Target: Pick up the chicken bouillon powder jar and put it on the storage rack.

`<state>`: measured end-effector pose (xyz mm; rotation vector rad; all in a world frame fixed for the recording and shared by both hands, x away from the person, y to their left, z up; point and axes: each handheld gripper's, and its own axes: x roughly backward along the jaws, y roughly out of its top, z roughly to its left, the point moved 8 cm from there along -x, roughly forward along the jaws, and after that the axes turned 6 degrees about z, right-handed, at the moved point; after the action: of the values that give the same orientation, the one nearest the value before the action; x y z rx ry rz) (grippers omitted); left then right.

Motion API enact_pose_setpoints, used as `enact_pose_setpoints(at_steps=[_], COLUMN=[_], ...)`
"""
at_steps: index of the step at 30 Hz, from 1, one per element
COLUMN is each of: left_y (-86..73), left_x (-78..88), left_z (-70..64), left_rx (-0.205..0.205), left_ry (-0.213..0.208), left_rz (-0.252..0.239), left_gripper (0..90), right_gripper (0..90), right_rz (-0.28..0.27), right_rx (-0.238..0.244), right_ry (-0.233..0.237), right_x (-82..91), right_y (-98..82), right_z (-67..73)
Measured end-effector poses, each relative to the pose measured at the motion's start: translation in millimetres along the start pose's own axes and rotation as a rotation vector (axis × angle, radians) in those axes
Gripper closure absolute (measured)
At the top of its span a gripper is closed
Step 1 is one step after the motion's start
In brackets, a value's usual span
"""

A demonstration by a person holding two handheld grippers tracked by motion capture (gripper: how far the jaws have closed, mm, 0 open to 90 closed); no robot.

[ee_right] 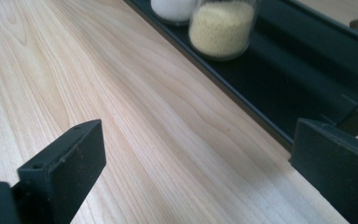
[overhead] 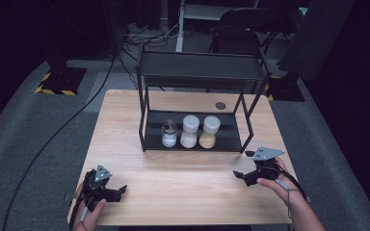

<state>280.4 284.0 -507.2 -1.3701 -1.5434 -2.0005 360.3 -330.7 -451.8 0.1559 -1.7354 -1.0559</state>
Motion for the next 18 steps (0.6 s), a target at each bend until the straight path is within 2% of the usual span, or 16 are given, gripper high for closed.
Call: enact_pose_setpoints(at_steps=[18], left_y=[0.0], left_x=[0.0], left_z=[0.0], left_rx=[0.000], left_ry=[0.000], left_rz=[0.000], left_gripper=[0.4], right_gripper=[3.4], right_rz=[0.046], right_rx=[-0.062], right_ry=[-0.038], right_x=[-15.9], right_y=[-24.6], right_z=[4.4])
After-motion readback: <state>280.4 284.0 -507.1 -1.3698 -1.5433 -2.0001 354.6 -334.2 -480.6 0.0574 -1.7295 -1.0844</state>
